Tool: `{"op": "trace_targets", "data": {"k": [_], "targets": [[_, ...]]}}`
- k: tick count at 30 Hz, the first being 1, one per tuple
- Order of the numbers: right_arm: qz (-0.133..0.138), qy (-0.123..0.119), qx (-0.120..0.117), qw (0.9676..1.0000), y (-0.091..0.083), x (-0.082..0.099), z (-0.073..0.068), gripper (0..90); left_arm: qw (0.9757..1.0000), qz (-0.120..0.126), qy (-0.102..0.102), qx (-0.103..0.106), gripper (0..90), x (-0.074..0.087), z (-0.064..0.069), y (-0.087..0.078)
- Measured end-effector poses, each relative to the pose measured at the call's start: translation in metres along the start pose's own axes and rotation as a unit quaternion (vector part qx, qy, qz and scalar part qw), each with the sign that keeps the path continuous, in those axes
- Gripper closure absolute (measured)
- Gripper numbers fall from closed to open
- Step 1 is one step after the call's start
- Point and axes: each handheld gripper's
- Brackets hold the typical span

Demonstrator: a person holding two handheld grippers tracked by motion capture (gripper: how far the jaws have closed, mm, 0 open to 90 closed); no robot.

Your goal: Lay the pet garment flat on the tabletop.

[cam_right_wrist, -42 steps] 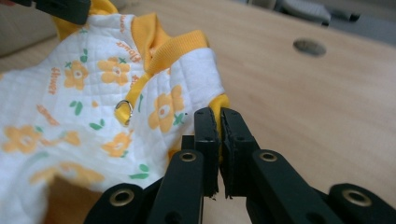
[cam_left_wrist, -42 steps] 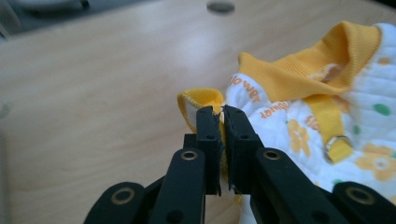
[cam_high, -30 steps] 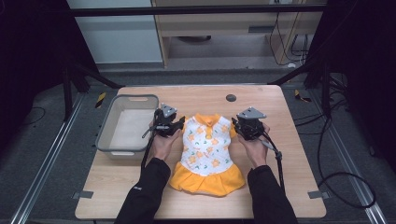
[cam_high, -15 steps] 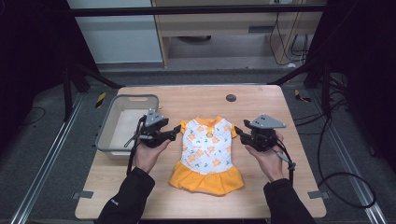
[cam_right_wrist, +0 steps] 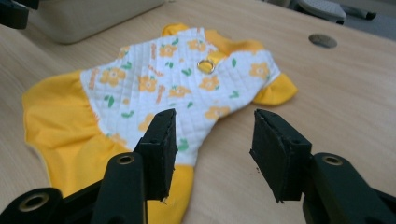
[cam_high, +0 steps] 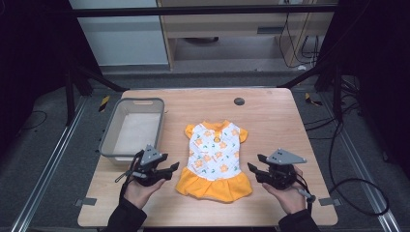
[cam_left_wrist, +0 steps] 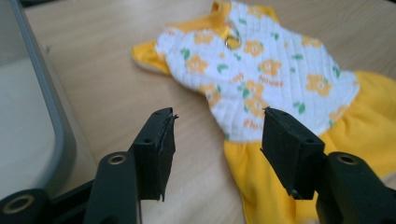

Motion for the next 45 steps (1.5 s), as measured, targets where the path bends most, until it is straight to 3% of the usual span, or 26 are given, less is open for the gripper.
{"op": "trace_targets", "data": {"k": [4,9,16,20,24,28,32,36,39,41,45], "targets": [[-0.011,0.014,-0.004,0.9998,-0.001,0.021,-0.001,50.1,0.9997,-0.023,0.008,0.007,44.3,0.017,0.003,0.003],[-0.030,0.028,-0.017,0.9990,0.006,0.041,-0.003,50.6,0.9992,-0.034,0.007,0.020,45.4,0.025,0.007,0.005],[-0.058,0.022,-0.036,0.9974,0.019,0.051,-0.012,51.1,0.9974,-0.059,0.023,0.034,49.3,0.034,0.021,0.010],[-0.079,0.024,-0.044,0.9956,0.029,0.058,-0.016,53.1,0.9954,-0.079,0.030,0.046,56.3,0.036,0.026,0.014],[-0.108,0.024,-0.052,0.9925,0.037,0.061,-0.019,63.4,0.9926,-0.103,0.032,0.055,68.9,0.038,0.028,0.019],[-0.119,0.027,-0.058,0.9908,0.037,0.060,-0.020,81.2,0.9909,-0.115,0.036,0.059,82.3,0.038,0.029,0.020],[-0.117,0.035,-0.061,0.9907,0.031,0.057,-0.015,85.0,0.9915,-0.112,0.037,0.055,86.6,0.035,0.030,0.016],[-0.102,0.048,-0.044,0.9926,0.021,0.056,-0.002,84.5,0.9917,-0.104,0.029,0.070,86.5,0.032,0.030,0.012],[-0.107,0.055,-0.030,0.9923,0.019,0.061,0.006,82.4,0.9907,-0.100,0.045,0.081,81.4,0.032,0.039,0.012],[-0.115,0.053,-0.026,0.9917,0.019,0.062,0.006,77.9,0.9926,-0.082,0.048,0.076,70.8,0.030,0.041,0.009],[-0.090,0.044,-0.021,0.9948,0.013,0.058,0.003,71.7,0.9969,-0.037,0.017,0.067,62.9,0.024,0.030,-0.002]]}}
Point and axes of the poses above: each handheld gripper's, and its own axes: y roughly forward along the jaws, x roughly out of its underside, z roughly to its right, and after that the axes turned 13 degrees about -x, right-handed
